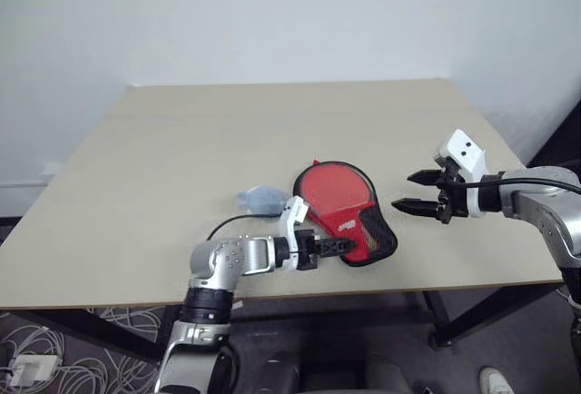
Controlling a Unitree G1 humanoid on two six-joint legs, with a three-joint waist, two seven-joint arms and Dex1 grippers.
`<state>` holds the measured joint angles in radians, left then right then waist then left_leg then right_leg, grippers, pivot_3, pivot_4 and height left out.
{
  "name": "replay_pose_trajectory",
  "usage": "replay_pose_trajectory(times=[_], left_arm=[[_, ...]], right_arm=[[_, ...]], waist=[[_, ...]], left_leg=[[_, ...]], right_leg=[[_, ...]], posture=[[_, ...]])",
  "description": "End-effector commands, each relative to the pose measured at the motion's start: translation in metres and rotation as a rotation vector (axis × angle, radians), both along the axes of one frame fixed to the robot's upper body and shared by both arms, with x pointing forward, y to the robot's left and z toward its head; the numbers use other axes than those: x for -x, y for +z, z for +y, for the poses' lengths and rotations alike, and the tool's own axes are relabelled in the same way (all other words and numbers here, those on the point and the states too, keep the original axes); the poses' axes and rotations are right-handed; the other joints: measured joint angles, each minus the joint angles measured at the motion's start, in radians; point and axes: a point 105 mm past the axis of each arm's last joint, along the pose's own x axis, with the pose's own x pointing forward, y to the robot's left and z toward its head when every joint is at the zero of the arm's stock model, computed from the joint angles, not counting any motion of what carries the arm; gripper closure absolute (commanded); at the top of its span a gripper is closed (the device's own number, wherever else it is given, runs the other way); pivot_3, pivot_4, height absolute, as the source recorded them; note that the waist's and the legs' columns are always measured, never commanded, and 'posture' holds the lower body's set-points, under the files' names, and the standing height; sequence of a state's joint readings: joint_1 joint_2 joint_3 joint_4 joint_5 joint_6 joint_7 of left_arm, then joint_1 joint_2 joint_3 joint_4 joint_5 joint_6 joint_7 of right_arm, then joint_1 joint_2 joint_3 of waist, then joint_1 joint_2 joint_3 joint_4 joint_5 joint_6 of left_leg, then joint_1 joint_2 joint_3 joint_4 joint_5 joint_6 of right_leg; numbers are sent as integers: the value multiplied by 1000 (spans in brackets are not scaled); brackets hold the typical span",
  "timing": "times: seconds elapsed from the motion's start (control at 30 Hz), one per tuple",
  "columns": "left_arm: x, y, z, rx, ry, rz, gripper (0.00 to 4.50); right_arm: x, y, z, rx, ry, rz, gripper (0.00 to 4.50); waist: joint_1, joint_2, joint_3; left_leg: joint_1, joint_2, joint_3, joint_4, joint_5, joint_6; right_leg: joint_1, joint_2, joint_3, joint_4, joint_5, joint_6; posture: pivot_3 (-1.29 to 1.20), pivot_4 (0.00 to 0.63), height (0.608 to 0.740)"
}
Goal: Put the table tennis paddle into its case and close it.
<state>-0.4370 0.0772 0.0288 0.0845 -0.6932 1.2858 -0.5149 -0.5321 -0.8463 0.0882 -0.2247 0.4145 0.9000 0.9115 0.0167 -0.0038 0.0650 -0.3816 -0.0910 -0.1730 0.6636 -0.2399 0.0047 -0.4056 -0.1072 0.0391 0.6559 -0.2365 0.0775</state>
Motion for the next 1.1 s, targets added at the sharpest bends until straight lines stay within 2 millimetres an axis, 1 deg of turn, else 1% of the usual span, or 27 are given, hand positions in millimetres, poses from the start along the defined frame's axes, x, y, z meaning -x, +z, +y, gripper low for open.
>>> replay_pose_trajectory(times=[0.03,0.17,0.27,0.57,0.6,0.7,0.77,0.87,1.0,1.1], left_arm=[[4,-5,-12,-23,-29,55,433],[3,-14,-3,-81,-9,88,433],[6,-17,3,-104,-22,96,984],[18,-24,7,-154,-77,118,4206],[19,-24,8,-157,-80,118,4476],[23,-19,9,-152,-105,103,4476],[30,-10,13,-138,-150,97,4476],[44,0,24,-152,-228,89,4476],[69,0,41,-205,-331,101,4476],[87,-6,55,-241,-382,133,4476]], right_arm=[[1,14,2,-24,-5,-54,681],[2,14,4,-31,-9,-54,681],[1,13,4,-32,-14,-54,681],[-1,13,9,-41,-12,-53,681],[-2,13,10,-42,-11,-52,681],[0,12,12,-46,-3,-47,681],[3,11,15,-47,15,-37,681],[9,8,18,-39,48,-24,681],[11,6,18,-28,63,-15,681],[10,5,19,-28,66,-11,681]], waist=[[0,0,0],[0,0,0],[-3,0,0],[-3,-1,0],[-3,-1,0],[-4,-1,0],[-4,-1,0],[-12,-1,0],[-17,0,0],[-17,0,0]], left_leg=[[0,0,0,0,0,0],[0,-1,0,0,0,0],[1,-1,0,0,0,0],[0,-1,1,-1,0,0],[0,-1,0,-1,0,0],[0,-1,1,-1,0,0],[0,-1,1,-2,0,0],[0,-1,0,-3,0,0],[0,0,0,-3,0,-1],[0,1,0,-3,0,-1]], right_leg=[[0,0,0,0,0,0],[0,0,0,0,0,0],[1,0,0,0,0,0],[-1,1,0,0,0,0],[-1,1,0,0,0,0],[-1,1,0,0,0,0],[-2,1,0,0,0,0],[-3,2,1,0,0,0],[-4,2,1,0,0,0],[-4,2,1,1,0,0]], posture=[[0,0,698],[0,0,698],[0,0,698],[0,0,698],[0,0,698],[0,0,698],[0,0,698],[0,0,698],[0,0,698],[0,0,698]])
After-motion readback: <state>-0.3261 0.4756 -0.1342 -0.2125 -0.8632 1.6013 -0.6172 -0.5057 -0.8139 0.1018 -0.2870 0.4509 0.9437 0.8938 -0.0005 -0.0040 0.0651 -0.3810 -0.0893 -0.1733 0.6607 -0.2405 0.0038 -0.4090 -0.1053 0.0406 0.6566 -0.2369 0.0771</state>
